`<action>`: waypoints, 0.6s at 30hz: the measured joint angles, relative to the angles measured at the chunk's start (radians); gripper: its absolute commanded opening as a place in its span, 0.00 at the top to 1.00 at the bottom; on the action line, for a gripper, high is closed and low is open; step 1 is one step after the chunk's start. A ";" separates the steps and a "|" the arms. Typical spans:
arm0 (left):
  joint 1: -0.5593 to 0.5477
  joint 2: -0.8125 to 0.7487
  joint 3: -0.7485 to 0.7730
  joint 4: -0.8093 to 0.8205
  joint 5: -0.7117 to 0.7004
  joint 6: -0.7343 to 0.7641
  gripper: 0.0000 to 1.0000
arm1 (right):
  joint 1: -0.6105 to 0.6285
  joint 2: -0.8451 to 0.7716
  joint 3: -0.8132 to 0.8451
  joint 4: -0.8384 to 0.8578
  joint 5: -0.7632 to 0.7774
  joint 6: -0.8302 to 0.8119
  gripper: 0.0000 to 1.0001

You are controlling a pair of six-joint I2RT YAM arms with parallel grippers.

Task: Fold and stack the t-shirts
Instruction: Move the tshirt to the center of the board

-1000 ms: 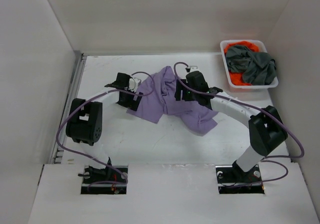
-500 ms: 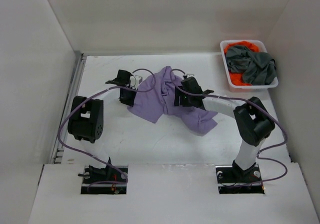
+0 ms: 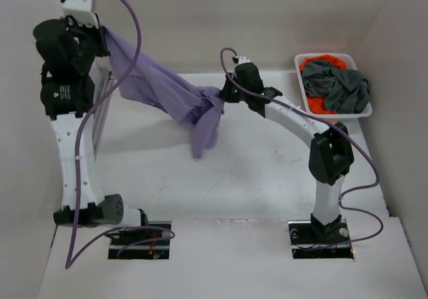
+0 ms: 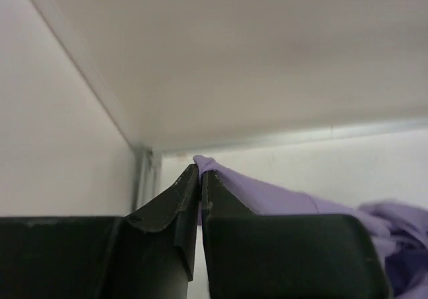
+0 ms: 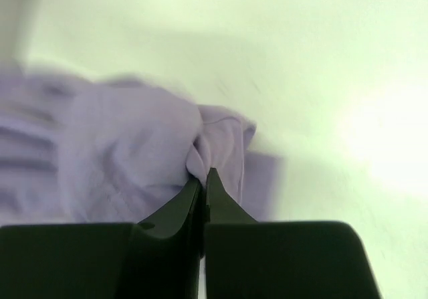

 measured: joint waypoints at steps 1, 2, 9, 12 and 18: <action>-0.009 -0.012 0.059 0.002 0.000 0.000 1.00 | 0.001 -0.005 0.043 0.005 -0.007 -0.001 1.00; -0.026 -0.019 0.122 0.006 0.000 0.000 1.00 | 0.002 -0.016 0.080 0.011 -0.014 -0.002 1.00; -0.363 0.042 0.360 0.039 -0.002 0.029 1.00 | -0.011 -0.203 -0.006 0.043 -0.029 0.039 0.34; -0.516 0.111 0.328 0.038 -0.006 0.058 0.99 | -0.037 -0.312 -0.203 0.066 -0.017 0.063 0.27; -0.750 0.367 0.191 -0.005 0.022 0.100 0.80 | -0.140 -0.574 -0.631 0.015 0.100 0.145 0.25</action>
